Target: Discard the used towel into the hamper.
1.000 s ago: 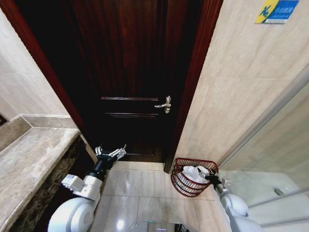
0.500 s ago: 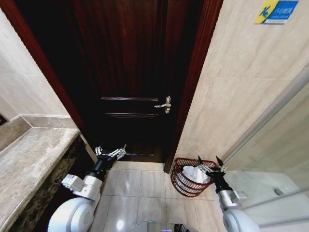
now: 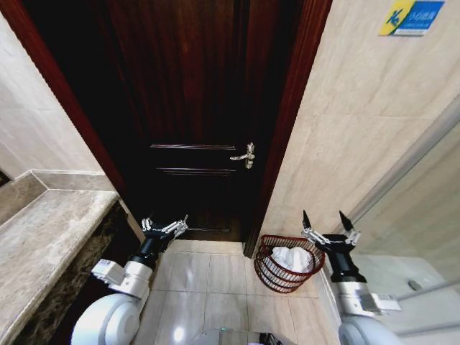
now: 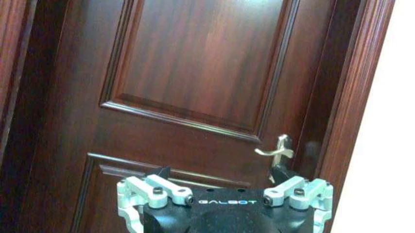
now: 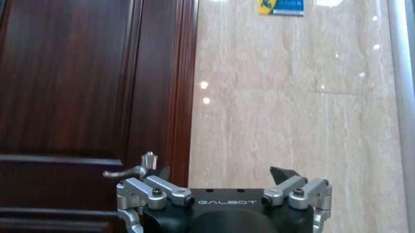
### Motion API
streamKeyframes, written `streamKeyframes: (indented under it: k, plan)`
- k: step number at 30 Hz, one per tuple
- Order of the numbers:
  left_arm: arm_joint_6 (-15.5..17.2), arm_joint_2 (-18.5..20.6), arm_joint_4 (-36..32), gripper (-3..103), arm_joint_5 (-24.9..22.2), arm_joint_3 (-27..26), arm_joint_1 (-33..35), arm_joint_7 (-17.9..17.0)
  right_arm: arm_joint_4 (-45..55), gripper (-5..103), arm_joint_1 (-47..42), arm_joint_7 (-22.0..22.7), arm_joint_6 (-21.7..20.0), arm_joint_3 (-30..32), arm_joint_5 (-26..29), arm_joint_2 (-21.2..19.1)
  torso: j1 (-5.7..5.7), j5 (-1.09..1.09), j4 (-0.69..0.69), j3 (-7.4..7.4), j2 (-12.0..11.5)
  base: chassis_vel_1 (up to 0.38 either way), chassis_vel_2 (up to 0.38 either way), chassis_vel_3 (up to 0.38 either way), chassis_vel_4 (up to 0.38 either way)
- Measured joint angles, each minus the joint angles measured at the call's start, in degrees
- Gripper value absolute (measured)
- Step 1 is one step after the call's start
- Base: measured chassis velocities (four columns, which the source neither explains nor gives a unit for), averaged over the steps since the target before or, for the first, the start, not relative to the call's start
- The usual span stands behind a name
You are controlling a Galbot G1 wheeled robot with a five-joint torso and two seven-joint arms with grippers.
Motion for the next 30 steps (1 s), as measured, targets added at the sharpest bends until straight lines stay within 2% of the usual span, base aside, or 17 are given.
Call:
streamKeyframes:
  k: [11,14,17,18,19,24,30]
  plan:
    - [0.0,0.0,0.0,100,0.0,0.0,0.0,0.0,0.56,100,-0.22,-0.5,1.91,-0.1,0.89,-0.19,0.0,0.0,0.0,0.0,0.0,0.0,0.0,0.0,0.0]
    - [0.0,0.0,0.0,100,0.0,0.0,0.0,0.0,-1.65,100,-1.15,-1.03,5.2,-0.05,3.03,-0.23,0.0,0.01,0.0,0.0,0.0,0.0,0.0,0.0,0.0]
    - [0.0,0.0,0.0,100,0.0,0.0,0.0,0.0,-2.13,100,-1.75,-1.45,6.1,-0.39,3.68,-0.01,0.0,0.01,0.0,0.0,0.0,0.0,0.0,0.0,0.0]
    - [0.0,0.0,0.0,100,0.0,0.0,0.0,0.0,-2.98,100,-2.63,-2.38,7.93,-0.74,3.9,0.36,0.0,-0.01,-0.01,0.0,0.0,0.0,0.0,0.0,0.0]
    - [0.0,0.0,0.0,100,0.0,0.0,0.0,0.0,-6.82,100,-2.62,-4.85,13.14,-1.01,3.07,0.26,0.0,0.01,-0.01,0.0,0.0,0.0,0.0,0.0,0.0]
    - [0.0,0.0,0.0,100,0.0,0.0,0.0,0.0,-9.87,100,-2.92,-5.88,16.52,-1.56,3.84,-0.39,0.0,0.0,0.0,0.0,0.0,0.0,0.0,0.0,0.0]
    - [0.0,0.0,0.0,100,0.0,0.0,0.0,0.0,-10.12,100,-2.87,-6.03,17.28,-1.52,4.29,-0.01,0.01,-0.01,0.0,0.0,0.0,0.0,0.0,0.0,0.0]
